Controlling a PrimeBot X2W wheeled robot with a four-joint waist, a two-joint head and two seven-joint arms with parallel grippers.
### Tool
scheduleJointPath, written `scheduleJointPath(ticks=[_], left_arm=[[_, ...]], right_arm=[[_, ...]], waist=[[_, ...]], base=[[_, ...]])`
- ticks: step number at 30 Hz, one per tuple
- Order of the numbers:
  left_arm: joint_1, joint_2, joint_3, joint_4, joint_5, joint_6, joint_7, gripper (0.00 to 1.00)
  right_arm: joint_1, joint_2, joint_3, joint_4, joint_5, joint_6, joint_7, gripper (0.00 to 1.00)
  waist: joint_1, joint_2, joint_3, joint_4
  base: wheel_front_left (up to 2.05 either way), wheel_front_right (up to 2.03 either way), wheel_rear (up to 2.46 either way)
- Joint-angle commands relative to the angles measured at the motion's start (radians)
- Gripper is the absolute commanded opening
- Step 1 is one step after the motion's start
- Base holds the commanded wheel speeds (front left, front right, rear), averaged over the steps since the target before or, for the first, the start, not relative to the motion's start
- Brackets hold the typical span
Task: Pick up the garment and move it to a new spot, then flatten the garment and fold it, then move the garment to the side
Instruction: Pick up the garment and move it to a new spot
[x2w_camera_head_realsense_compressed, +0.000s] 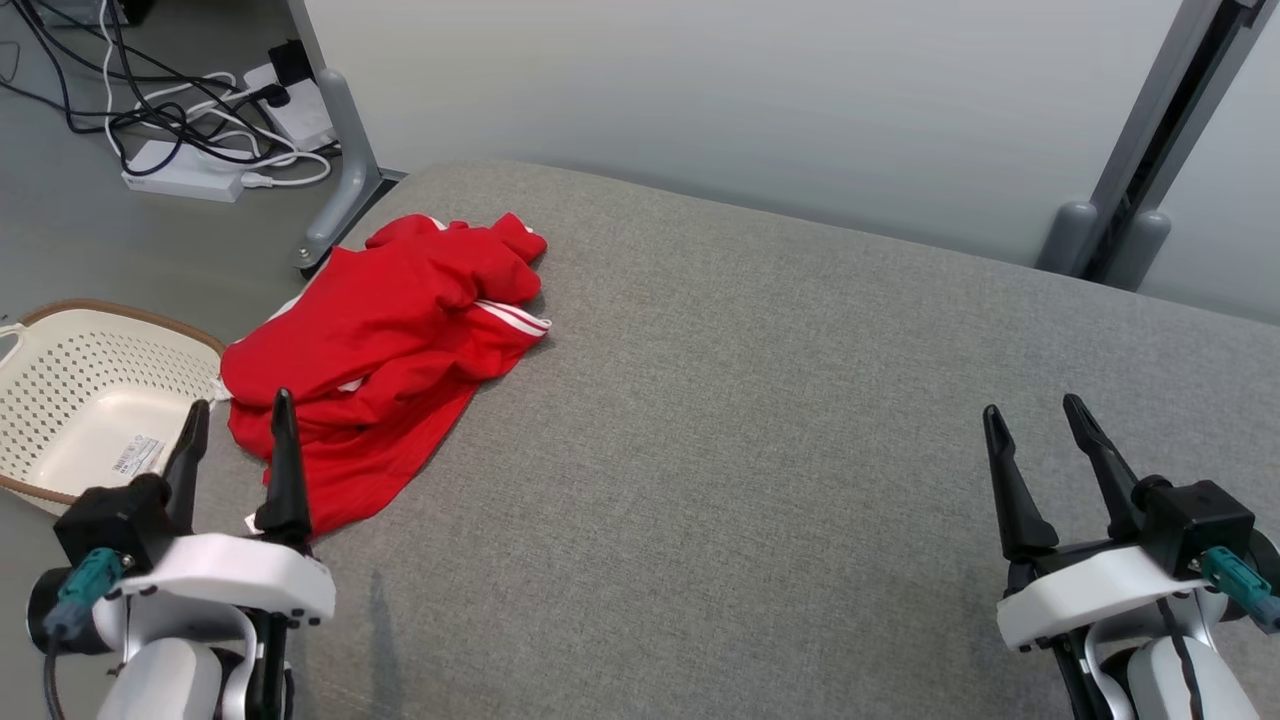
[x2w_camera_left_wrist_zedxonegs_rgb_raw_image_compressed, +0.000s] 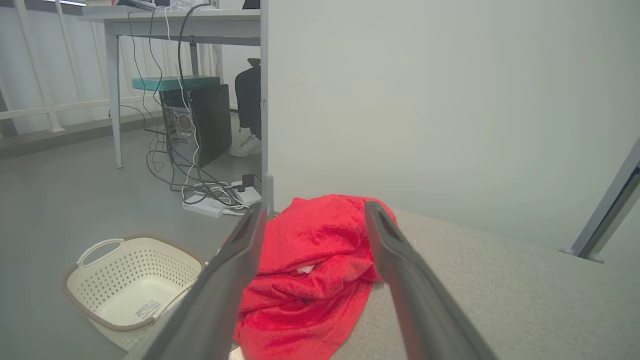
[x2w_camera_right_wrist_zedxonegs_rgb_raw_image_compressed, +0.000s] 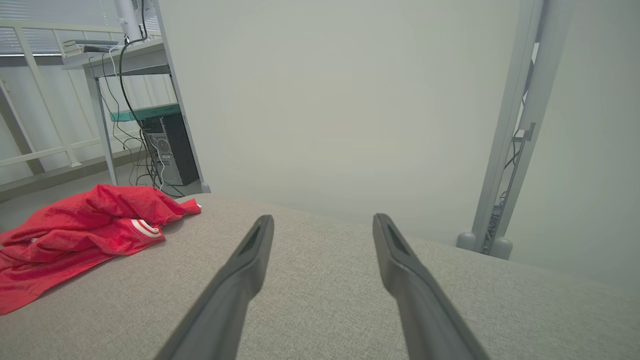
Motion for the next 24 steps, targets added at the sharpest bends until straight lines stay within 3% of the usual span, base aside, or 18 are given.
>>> scheduleJointPath(ticks=[1, 7, 11, 20, 24], left_arm=[[-0.033, 0.013, 0.013, -0.007, -0.011, -0.001, 0.006, 1.0], [-0.116, 0.04, 0.019, -0.013, -0.015, -0.004, 0.05, 1.0], [-0.204, 0.063, 0.026, 0.053, -0.058, -0.035, 0.133, 1.0], [-0.397, 0.101, 0.028, 0.34, -0.15, -0.118, 0.32, 1.0], [-0.477, 0.126, 0.04, 0.486, -0.169, -0.145, 0.344, 1.0]], right_arm=[[-0.017, -0.006, -0.001, -0.006, -0.005, 0.0, 0.007, 1.0], [-0.032, -0.01, 0.016, -0.021, -0.006, 0.0, 0.017, 1.0], [-0.055, -0.02, 0.035, -0.028, -0.002, 0.0, 0.027, 1.0], [-0.124, -0.055, 0.069, -0.056, 0.009, 0.0, 0.045, 1.0], [-0.152, -0.071, 0.082, -0.069, 0.017, 0.0, 0.05, 1.0]], waist=[[0.0, 0.0, 0.01, -0.005], [0.0, 0.0, 0.042, -0.033], [0.0, 0.0, 0.086, -0.073], [0.0, 0.0, 0.206, -0.174], [0.0, 0.0, 0.268, -0.217]], base=[[0.0, 0.0, 0.0], [0.0, 0.0, 0.0], [0.0, 0.0, 0.0], [0.0, 0.0, 0.0], [0.0, 0.0, 0.0]])
